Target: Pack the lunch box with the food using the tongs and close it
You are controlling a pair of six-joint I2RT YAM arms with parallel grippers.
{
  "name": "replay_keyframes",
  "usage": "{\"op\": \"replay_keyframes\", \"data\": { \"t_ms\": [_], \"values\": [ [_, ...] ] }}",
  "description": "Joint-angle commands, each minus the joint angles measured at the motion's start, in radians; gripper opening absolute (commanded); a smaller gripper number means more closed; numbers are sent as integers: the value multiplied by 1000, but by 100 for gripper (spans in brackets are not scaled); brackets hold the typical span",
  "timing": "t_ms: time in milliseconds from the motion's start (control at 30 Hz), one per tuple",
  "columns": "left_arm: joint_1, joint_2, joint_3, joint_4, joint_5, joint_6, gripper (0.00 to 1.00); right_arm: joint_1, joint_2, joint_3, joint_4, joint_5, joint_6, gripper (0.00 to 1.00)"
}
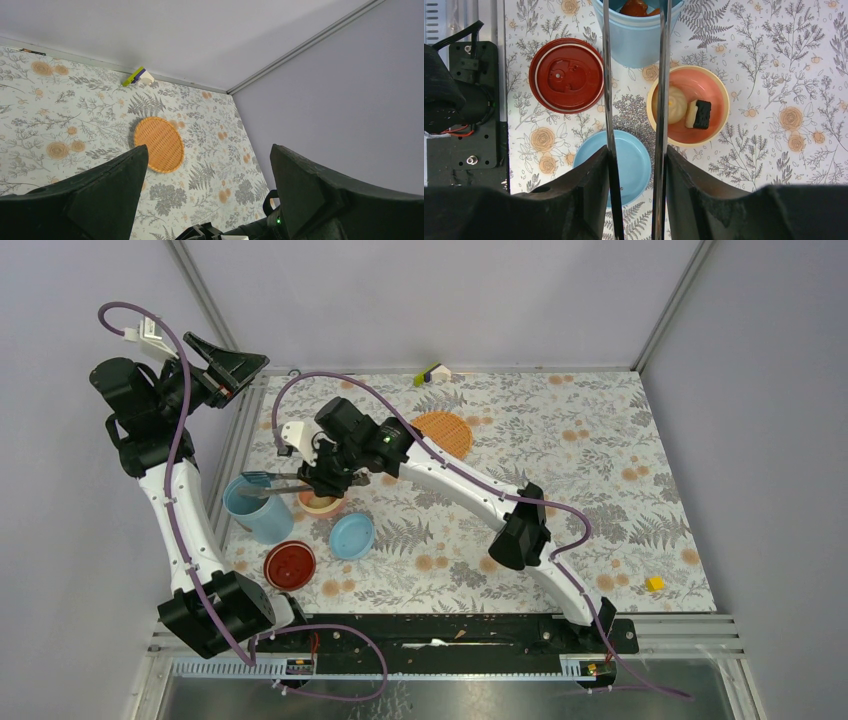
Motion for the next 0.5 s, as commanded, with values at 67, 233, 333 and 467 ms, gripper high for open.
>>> {"op": "replay_keyframes", "data": {
  "t_ms": [67,233,333,467],
  "values": [
    [-1,-26,8,45,21,3,99,3,-66,2,34,40,1,47],
    [-1,-18,26,16,15,19,99,-32,-130,-88,34,46,5,48],
    [-1,-14,41,2,12,31,99,-89,-163,-138,35,8,39,47],
    [-1,-5,56,-15,6,47,99,-176,-213,-208,35,-40,78,47]
  ]
}}
